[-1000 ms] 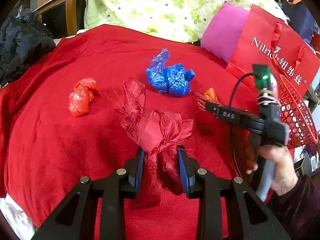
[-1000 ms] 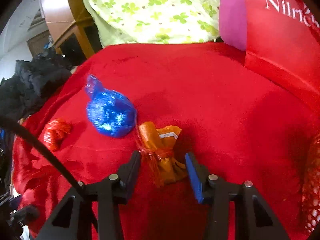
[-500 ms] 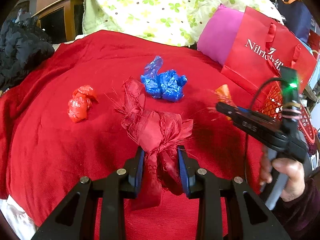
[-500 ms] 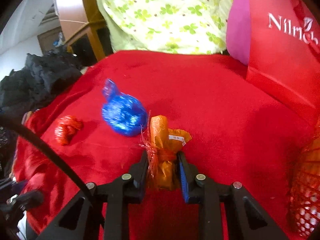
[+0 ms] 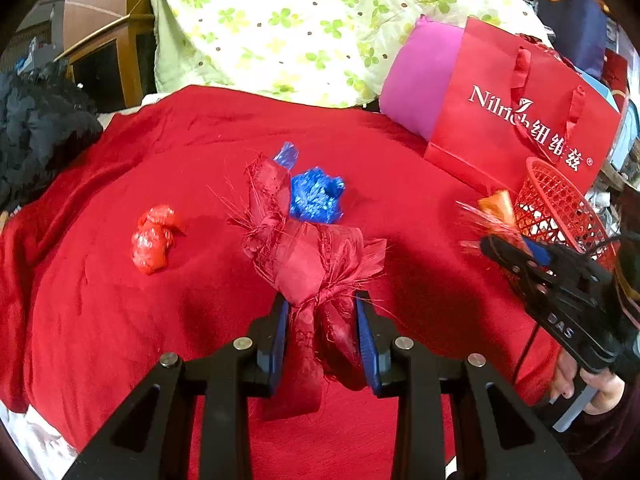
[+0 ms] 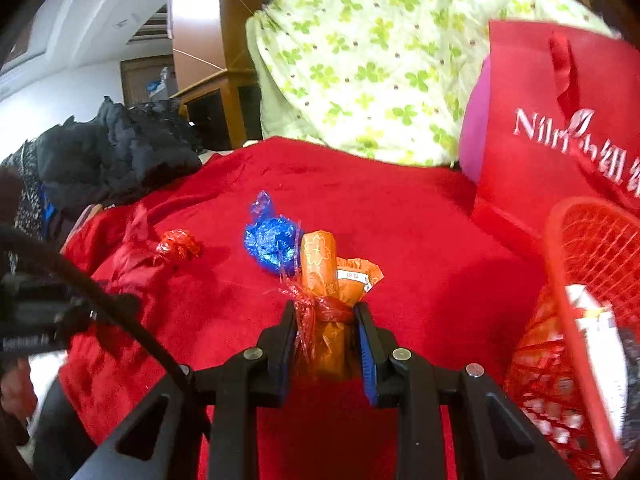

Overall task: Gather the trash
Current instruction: 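Carry the orange wrapper with the right tool to the red basket while the left carries the red bundle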

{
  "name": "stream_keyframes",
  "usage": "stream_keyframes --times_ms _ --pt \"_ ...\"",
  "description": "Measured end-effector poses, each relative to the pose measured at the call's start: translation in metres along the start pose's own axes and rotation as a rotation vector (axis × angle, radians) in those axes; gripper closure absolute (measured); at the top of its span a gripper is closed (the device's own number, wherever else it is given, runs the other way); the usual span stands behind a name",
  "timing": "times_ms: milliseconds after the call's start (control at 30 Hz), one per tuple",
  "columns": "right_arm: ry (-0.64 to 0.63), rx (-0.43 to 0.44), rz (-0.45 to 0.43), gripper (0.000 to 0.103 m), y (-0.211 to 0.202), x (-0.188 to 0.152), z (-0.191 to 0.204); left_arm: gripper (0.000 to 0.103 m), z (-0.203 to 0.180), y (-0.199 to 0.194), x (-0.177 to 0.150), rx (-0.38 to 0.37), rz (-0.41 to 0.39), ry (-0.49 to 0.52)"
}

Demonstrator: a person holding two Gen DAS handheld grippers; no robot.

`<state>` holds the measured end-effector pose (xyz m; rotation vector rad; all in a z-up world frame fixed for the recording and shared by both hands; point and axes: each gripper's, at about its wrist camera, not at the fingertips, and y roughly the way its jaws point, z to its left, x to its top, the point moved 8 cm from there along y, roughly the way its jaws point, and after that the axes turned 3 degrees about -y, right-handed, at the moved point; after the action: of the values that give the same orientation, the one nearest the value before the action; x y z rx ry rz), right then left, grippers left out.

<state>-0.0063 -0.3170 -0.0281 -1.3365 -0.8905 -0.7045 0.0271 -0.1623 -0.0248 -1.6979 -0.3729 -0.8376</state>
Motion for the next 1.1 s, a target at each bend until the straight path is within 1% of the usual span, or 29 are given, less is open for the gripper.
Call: stream_keyframes --times_ms 200,400,567,733,1100 --pt "-0.026 -0.036 -0.075 0.075 -0.031 0.003 -0.01 0.069 -0.019 -0.009 0.011 0.005 -0.026 0.039" --pt "0.0 -0.045 -0.119 0.075 -0.055 0.005 -0.02 0.069 -0.042 -0.023 0.022 0.014 -0.066 0.098" --pt "0.007 -0.05 -0.164 0.075 -0.074 0.009 -0.019 0.069 -0.057 -0.032 0.029 0.022 -0.088 0.136" --pt "0.012 -0.056 -0.199 0.075 -0.088 0.011 -0.019 0.068 -0.071 -0.04 0.035 0.024 -0.108 0.166" --pt "0.089 -0.089 -0.269 0.075 -0.112 0.016 -0.043 0.068 -0.105 -0.058 0.044 0.013 -0.152 0.233"
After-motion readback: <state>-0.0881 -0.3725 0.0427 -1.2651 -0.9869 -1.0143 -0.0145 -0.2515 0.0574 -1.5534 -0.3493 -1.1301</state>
